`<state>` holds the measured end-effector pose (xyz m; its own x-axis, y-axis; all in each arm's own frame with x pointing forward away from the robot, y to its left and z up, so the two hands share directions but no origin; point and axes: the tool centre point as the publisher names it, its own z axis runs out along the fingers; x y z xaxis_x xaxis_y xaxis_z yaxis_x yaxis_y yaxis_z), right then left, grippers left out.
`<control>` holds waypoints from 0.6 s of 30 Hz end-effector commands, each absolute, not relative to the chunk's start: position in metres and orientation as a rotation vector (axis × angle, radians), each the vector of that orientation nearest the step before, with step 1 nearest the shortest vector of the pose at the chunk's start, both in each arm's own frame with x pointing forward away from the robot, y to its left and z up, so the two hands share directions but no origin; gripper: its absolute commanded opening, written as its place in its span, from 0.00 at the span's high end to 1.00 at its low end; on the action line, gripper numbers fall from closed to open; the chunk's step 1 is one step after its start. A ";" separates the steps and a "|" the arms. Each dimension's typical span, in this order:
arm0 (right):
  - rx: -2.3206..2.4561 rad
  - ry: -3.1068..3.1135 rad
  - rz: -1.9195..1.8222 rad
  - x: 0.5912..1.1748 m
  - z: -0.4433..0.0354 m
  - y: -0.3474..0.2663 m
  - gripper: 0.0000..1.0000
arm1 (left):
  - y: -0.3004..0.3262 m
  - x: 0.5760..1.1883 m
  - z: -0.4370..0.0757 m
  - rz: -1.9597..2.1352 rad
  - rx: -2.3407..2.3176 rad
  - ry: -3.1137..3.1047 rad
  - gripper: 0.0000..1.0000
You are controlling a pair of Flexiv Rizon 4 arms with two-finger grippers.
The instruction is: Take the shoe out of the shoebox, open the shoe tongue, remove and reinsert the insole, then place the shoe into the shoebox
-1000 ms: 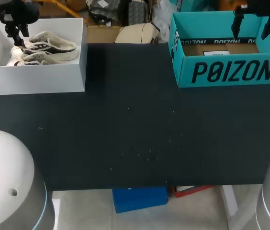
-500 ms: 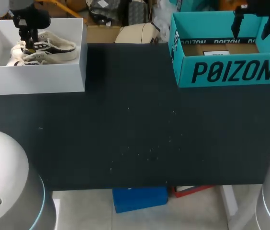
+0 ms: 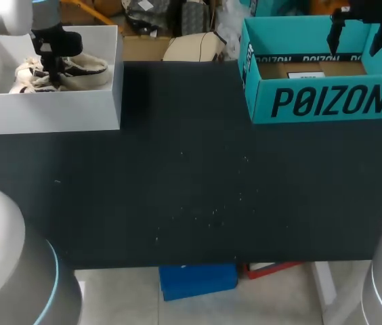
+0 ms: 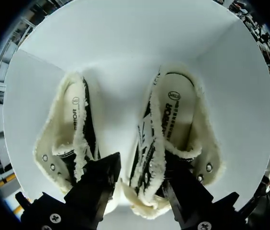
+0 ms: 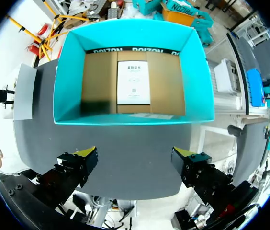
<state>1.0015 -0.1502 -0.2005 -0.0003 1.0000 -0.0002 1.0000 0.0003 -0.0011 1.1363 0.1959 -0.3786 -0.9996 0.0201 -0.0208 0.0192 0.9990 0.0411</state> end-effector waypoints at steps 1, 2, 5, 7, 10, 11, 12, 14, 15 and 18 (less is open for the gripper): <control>-2.221 -2.221 0.002 1.001 -0.200 -0.150 0.00 | 0.195 1.143 -0.404 0.069 0.033 3.150 0.56; -2.221 -2.221 0.002 1.001 -0.200 -0.150 0.00 | 0.195 1.143 -0.407 0.068 0.033 3.154 0.56; -2.221 -2.221 0.002 1.001 -0.200 -0.150 0.00 | 0.194 1.142 -0.415 0.075 0.034 3.161 0.57; -2.221 -2.221 0.002 1.001 -0.200 -0.150 0.00 | 0.193 1.142 -0.418 0.076 0.038 3.164 0.58; -2.221 -2.221 0.002 1.001 -0.200 -0.150 0.00 | 0.191 1.141 -0.417 0.080 0.046 3.165 1.00; -2.221 -2.221 0.002 1.001 -0.200 -0.150 0.00 | 0.190 1.140 -0.416 0.082 0.048 3.164 1.00; -2.221 -2.221 0.002 1.001 -0.200 -0.150 0.00 | 0.189 1.139 -0.413 0.082 0.050 3.163 1.00; -2.221 -2.221 0.002 1.001 -0.200 -0.150 0.00 | 0.188 1.137 -0.406 0.089 0.057 3.156 1.00; -2.221 -2.221 0.002 1.001 -0.200 -0.150 0.00 | 0.188 1.136 -0.401 0.088 0.062 3.151 1.00; -2.221 -2.221 0.002 1.001 -0.200 -0.150 0.00 | 0.185 1.132 -0.383 0.085 0.079 3.132 1.00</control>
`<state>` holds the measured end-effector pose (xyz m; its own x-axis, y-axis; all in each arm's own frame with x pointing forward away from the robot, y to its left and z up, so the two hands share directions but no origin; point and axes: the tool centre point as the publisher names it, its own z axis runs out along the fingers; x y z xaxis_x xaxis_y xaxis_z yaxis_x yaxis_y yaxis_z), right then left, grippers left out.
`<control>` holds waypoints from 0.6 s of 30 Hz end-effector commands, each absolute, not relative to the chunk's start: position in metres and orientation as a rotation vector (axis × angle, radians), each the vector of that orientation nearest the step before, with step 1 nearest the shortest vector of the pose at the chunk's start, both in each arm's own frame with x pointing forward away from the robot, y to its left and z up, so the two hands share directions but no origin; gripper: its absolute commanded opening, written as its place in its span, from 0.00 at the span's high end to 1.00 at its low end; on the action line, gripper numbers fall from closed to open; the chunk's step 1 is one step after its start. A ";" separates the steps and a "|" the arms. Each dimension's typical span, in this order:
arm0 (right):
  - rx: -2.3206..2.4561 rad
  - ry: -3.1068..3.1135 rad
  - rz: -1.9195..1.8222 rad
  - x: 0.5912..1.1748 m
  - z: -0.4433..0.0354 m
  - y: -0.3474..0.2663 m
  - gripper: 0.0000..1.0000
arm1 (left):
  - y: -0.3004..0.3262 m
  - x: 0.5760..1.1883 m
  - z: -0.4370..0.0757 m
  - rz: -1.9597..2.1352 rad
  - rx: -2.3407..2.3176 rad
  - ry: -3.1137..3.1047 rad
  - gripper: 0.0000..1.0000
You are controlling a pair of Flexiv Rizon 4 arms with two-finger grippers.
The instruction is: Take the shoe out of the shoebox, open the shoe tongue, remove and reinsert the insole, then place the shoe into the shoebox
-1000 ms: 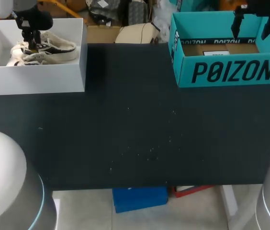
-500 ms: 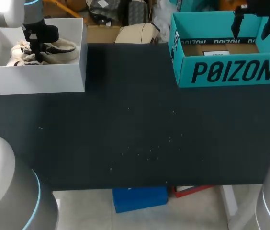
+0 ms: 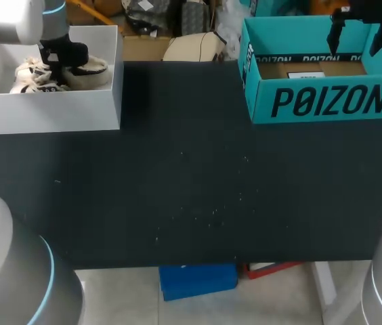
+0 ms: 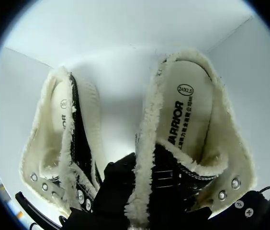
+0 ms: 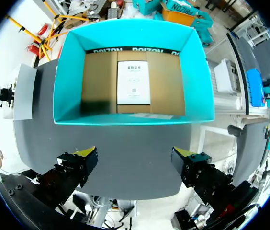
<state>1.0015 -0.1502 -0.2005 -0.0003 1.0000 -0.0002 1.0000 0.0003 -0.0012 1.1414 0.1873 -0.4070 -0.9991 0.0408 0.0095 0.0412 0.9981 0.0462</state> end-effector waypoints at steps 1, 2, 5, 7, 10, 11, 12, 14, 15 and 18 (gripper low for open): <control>-2.221 -2.221 0.002 1.001 -0.200 -0.150 0.00 | 0.184 1.130 -0.376 -0.083 -0.083 -3.150 1.00; -2.221 -2.221 0.002 1.001 -0.200 -0.150 0.00 | 0.183 1.129 -0.369 -0.086 -0.091 -3.158 1.00; -2.221 -2.221 0.002 1.001 -0.200 -0.150 0.00 | 0.180 1.124 -0.342 -0.101 -0.096 -3.182 1.00; -2.221 -2.221 0.002 1.001 -0.200 -0.150 0.00 | 0.177 1.120 -0.322 -0.114 -0.112 -3.200 1.00; -2.221 -2.221 0.002 1.001 -0.200 -0.150 0.00 | 0.171 1.115 -0.288 -0.145 -0.109 -3.241 1.00; -2.221 -2.221 0.002 1.001 -0.200 -0.150 0.00 | 0.169 1.114 -0.276 -0.156 -0.111 -3.255 1.00; -2.221 -2.221 0.002 1.001 -0.200 -0.150 0.00 | 0.167 1.112 -0.264 -0.163 -0.102 -3.269 1.00; -2.221 -2.221 0.002 1.001 -0.200 -0.150 0.00 | 0.160 1.107 -0.237 -0.184 -0.094 -3.302 1.00; -2.221 -2.221 0.002 1.001 -0.200 -0.150 0.00 | 0.156 1.104 -0.225 -0.185 -0.082 -3.313 1.00; -2.221 -2.221 0.002 1.001 -0.200 -0.150 0.00 | 0.142 1.093 -0.189 -0.189 -0.041 -3.351 1.00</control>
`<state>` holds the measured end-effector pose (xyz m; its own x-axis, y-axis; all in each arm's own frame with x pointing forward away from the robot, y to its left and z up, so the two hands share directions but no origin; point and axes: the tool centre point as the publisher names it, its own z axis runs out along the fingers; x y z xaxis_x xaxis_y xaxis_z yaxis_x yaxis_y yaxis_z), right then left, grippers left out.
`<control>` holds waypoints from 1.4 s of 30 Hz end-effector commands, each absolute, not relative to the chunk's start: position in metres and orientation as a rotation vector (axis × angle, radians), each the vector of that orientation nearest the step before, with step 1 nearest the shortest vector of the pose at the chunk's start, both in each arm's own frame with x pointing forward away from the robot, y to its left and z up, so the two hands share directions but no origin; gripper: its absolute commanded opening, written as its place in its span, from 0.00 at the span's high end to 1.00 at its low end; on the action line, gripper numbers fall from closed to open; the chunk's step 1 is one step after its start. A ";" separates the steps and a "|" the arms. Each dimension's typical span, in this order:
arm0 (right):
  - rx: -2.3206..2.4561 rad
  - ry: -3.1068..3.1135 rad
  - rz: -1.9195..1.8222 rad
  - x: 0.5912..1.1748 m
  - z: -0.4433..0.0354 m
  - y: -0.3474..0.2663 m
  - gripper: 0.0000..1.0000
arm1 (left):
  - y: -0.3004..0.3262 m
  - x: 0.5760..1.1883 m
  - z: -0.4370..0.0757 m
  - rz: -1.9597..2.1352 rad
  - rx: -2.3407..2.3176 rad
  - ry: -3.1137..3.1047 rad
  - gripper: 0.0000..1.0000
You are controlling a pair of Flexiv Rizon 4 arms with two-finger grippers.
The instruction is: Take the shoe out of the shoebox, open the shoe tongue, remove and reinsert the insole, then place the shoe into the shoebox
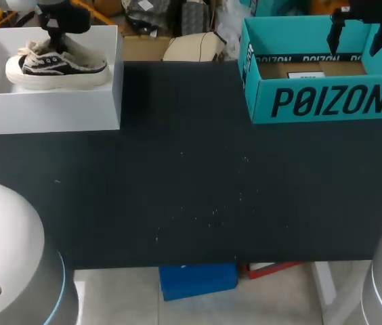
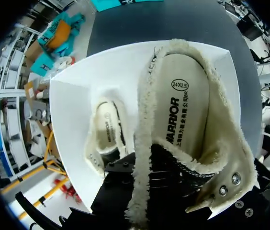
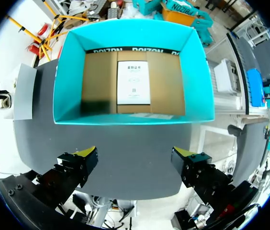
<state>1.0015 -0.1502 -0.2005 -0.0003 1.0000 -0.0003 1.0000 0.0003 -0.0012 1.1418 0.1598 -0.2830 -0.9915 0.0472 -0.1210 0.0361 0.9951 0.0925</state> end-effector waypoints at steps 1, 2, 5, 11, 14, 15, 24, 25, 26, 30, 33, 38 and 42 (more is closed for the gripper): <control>-2.221 -2.221 0.002 1.001 -0.200 -0.150 0.00 | 0.135 1.088 -0.177 0.173 0.033 2.902 1.00; -2.221 -2.221 0.002 1.001 -0.200 -0.150 0.00 | 0.128 1.083 -0.166 0.180 0.029 2.885 1.00; -2.221 -2.221 0.002 1.001 -0.200 -0.150 0.00 | 0.101 1.065 -0.137 0.173 0.022 2.846 1.00; -2.221 -2.221 0.002 1.001 -0.200 -0.150 0.00 | 0.030 1.014 -0.105 0.167 -0.018 2.791 1.00; -2.221 -2.221 0.002 1.001 -0.200 -0.150 0.00 | -0.012 0.988 -0.110 0.150 -0.053 2.801 1.00; -2.221 -2.221 0.002 1.001 -0.200 -0.150 0.00 | -0.025 0.980 -0.113 0.141 -0.050 2.807 1.00; -2.221 -2.221 0.002 1.001 -0.200 -0.150 0.00 | -0.118 0.929 -0.148 0.117 -0.047 2.877 1.00; -2.221 -2.221 0.002 1.001 -0.200 -0.150 0.00 | -0.124 0.925 -0.152 0.119 -0.042 2.885 1.00; -2.221 -2.221 0.002 1.001 -0.200 -0.150 0.00 | -0.132 0.920 -0.158 0.117 -0.028 2.897 1.00; -2.221 -2.221 0.002 1.001 -0.200 -0.150 0.00 | -0.150 0.912 -0.180 0.125 0.013 2.918 1.00; -2.221 -2.221 0.002 1.001 -0.200 -0.150 0.00 | -0.159 0.911 -0.201 0.127 0.044 2.943 1.00; -2.221 -2.221 0.002 1.001 -0.200 -0.150 0.00 | -0.173 0.918 -0.239 0.144 0.102 2.972 1.00; -2.221 -2.221 0.002 1.001 -0.200 -0.150 0.00 | -0.179 0.927 -0.268 0.129 0.130 3.006 1.00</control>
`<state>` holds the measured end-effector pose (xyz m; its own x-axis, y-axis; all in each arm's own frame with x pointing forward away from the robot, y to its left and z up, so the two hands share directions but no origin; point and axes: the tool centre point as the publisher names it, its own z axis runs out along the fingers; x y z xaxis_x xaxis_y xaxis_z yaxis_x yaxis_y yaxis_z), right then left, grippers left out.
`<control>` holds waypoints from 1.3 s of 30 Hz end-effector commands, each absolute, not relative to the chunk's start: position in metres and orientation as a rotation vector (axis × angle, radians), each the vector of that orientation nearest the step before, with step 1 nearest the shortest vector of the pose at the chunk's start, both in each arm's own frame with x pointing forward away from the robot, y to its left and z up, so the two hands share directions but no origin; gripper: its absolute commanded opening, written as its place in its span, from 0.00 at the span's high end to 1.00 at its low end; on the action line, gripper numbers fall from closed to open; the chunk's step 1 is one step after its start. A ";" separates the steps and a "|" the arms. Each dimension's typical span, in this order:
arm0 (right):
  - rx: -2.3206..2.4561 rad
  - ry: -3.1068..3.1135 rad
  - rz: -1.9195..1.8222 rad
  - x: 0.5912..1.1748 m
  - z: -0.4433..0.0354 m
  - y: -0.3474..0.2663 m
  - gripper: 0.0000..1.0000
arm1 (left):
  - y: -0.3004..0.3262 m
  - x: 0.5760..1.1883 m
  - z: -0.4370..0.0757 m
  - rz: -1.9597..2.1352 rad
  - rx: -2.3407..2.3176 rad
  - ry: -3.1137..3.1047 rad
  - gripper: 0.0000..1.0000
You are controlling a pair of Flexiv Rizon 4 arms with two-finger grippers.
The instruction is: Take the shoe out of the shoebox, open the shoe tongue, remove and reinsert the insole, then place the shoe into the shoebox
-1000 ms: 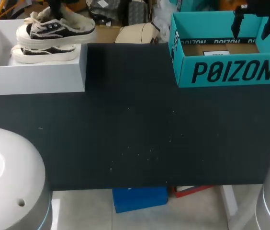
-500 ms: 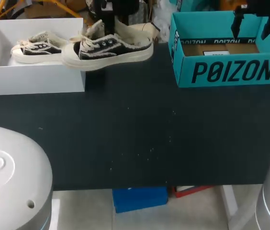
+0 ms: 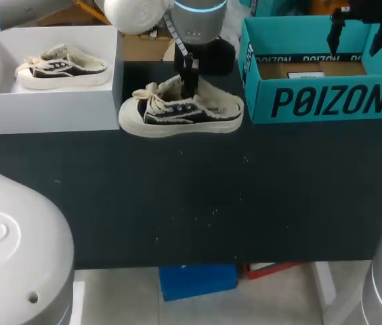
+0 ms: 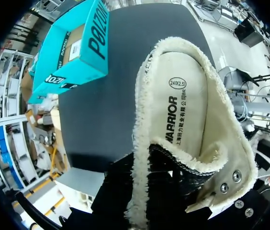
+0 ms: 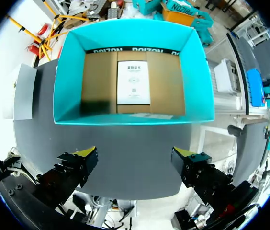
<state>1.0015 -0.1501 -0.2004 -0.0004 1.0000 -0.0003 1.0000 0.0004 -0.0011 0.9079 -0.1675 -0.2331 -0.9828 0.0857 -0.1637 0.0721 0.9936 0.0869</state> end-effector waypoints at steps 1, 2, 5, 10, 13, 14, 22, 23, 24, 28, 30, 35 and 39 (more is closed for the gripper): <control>-2.221 -2.221 0.002 1.001 -0.200 -0.150 0.00 | -0.181 0.930 -0.279 0.147 0.138 3.022 1.00; -2.221 -2.221 0.002 1.001 -0.200 -0.150 0.00 | -0.183 0.932 -0.286 0.162 0.153 3.017 1.00; -2.221 -2.221 0.002 1.001 -0.200 -0.150 0.00 | -0.189 0.936 -0.307 0.161 0.170 3.038 1.00; -2.221 -2.221 0.002 1.001 -0.200 -0.150 0.00 | -0.191 0.933 -0.338 0.141 0.176 3.072 1.00; -2.221 -2.221 0.002 1.001 -0.200 -0.150 0.00 | -0.190 0.927 -0.353 0.146 0.171 3.087 1.00; -2.221 -2.221 0.002 1.001 -0.200 -0.150 0.00 | -0.189 0.925 -0.358 0.150 0.168 3.088 1.00; -2.221 -2.221 0.002 1.001 -0.200 -0.150 0.00 | -0.180 0.909 -0.390 0.161 0.169 3.109 1.00; -2.221 -2.221 0.002 1.001 -0.200 -0.150 0.00 | -0.178 0.908 -0.394 0.171 0.166 3.109 1.00; -2.221 -2.221 0.002 1.001 -0.200 -0.150 0.00 | -0.176 0.908 -0.397 0.178 0.162 3.109 1.00; -2.221 -2.221 0.002 1.001 -0.200 -0.150 0.00 | -0.169 0.908 -0.407 0.200 0.144 3.123 1.00; -2.221 -2.221 0.002 1.001 -0.200 -0.150 0.00 | -0.168 0.908 -0.411 0.212 0.157 3.129 1.00; -2.221 -2.221 0.002 1.001 -0.200 -0.150 0.00 | -0.168 0.905 -0.397 0.136 0.172 3.131 0.00; -2.221 -2.221 0.002 1.001 -0.200 -0.150 0.00 | -0.171 0.892 -0.361 0.007 0.207 3.129 0.00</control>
